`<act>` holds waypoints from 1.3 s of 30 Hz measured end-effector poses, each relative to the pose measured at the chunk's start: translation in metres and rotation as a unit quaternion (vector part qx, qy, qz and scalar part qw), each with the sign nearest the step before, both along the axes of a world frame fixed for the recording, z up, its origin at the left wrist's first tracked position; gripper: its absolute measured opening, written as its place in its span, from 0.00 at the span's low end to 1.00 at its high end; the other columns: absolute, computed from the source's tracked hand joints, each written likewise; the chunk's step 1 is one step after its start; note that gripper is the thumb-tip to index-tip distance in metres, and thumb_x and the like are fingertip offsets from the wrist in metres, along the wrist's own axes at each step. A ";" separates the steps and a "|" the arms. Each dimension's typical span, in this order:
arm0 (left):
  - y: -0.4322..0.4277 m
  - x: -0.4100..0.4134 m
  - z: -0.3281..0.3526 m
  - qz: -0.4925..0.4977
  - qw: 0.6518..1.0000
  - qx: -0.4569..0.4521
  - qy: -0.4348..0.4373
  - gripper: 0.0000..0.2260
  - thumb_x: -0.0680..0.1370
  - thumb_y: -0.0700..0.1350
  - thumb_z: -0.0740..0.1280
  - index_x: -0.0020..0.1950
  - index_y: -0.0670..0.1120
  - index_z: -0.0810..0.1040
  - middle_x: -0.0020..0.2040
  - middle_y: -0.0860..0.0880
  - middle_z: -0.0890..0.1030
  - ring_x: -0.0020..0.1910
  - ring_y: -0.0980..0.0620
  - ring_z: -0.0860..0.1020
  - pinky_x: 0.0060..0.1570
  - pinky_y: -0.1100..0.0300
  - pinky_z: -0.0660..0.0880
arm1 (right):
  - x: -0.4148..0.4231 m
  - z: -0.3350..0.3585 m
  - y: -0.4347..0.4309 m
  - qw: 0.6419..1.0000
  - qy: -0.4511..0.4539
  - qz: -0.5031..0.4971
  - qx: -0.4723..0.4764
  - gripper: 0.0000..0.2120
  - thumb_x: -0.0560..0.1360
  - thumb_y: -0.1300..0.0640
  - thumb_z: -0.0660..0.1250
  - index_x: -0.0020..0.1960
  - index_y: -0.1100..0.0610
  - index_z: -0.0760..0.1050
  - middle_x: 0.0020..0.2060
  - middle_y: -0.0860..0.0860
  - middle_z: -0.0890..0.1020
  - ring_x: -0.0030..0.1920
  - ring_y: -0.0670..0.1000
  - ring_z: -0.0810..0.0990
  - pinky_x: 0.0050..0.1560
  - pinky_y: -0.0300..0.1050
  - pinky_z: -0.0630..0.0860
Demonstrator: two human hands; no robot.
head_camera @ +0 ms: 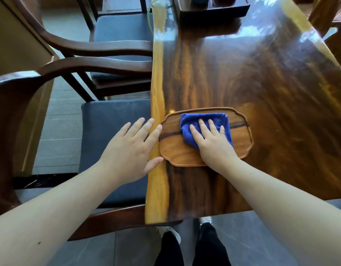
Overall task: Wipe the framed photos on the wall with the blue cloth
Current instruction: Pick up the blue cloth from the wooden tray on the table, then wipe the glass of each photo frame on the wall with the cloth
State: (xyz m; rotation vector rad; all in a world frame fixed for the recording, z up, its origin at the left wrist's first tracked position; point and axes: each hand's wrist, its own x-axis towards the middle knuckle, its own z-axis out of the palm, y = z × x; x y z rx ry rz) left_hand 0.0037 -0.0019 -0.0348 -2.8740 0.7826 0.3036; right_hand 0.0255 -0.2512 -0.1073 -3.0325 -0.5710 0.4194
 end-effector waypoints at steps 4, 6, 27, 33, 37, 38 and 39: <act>-0.011 0.000 0.010 0.016 1.000 -0.007 -0.012 0.35 0.76 0.64 0.54 0.75 0.42 0.66 0.72 0.38 0.72 0.70 0.38 0.71 0.64 0.42 0.72 | 0.003 0.015 -0.014 0.999 0.024 0.032 0.013 0.28 0.80 0.63 0.53 0.78 0.53 0.48 0.77 0.62 0.52 0.75 0.65 0.51 0.73 0.66 0.54; -0.016 0.000 0.017 0.026 1.000 -0.006 -0.017 0.34 0.76 0.64 0.54 0.75 0.42 0.66 0.72 0.38 0.72 0.70 0.38 0.72 0.64 0.42 0.73 | 0.006 0.026 -0.020 0.998 0.032 0.034 0.038 0.28 0.80 0.64 0.53 0.77 0.53 0.50 0.76 0.62 0.55 0.75 0.64 0.55 0.73 0.63 0.56; 0.028 -0.085 0.166 0.260 0.949 0.065 -0.166 0.33 0.75 0.62 0.57 0.73 0.42 0.69 0.70 0.39 0.75 0.67 0.40 0.75 0.58 0.45 0.78 | 0.052 0.191 0.073 0.899 -0.110 0.389 0.171 0.30 0.70 0.61 0.69 0.70 0.53 0.65 0.65 0.55 0.73 0.59 0.60 0.76 0.45 0.52 0.80; 0.088 -0.136 0.219 0.315 0.916 0.119 -0.218 0.34 0.76 0.63 0.57 0.75 0.43 0.66 0.71 0.40 0.73 0.69 0.41 0.73 0.63 0.46 0.74 | 0.027 0.253 0.159 0.842 -0.161 0.469 0.212 0.25 0.72 0.62 0.67 0.68 0.55 0.68 0.64 0.54 0.73 0.59 0.58 0.76 0.45 0.51 0.80; 0.139 -0.177 0.248 0.344 0.894 0.142 -0.251 0.34 0.76 0.64 0.55 0.74 0.43 0.66 0.71 0.39 0.74 0.69 0.40 0.73 0.63 0.44 0.75 | 0.006 0.296 0.223 0.804 -0.213 0.516 0.207 0.23 0.64 0.64 0.72 0.59 0.59 0.75 0.52 0.55 0.80 0.46 0.55 0.81 0.33 0.46 0.80; 0.154 -0.187 0.256 0.348 0.889 0.146 -0.258 0.34 0.76 0.63 0.55 0.74 0.42 0.66 0.70 0.39 0.74 0.68 0.40 0.73 0.63 0.44 0.75 | -0.002 0.306 0.240 0.799 -0.223 0.519 0.206 0.23 0.63 0.65 0.72 0.58 0.60 0.76 0.50 0.55 0.80 0.44 0.55 0.81 0.31 0.44 0.79; 0.169 -0.200 0.263 0.355 0.884 0.149 -0.264 0.34 0.75 0.63 0.55 0.75 0.42 0.65 0.70 0.39 0.74 0.68 0.40 0.73 0.62 0.44 0.75 | -0.010 0.315 0.259 0.796 -0.230 0.518 0.210 0.23 0.64 0.65 0.71 0.58 0.60 0.75 0.50 0.55 0.80 0.44 0.56 0.81 0.31 0.45 0.79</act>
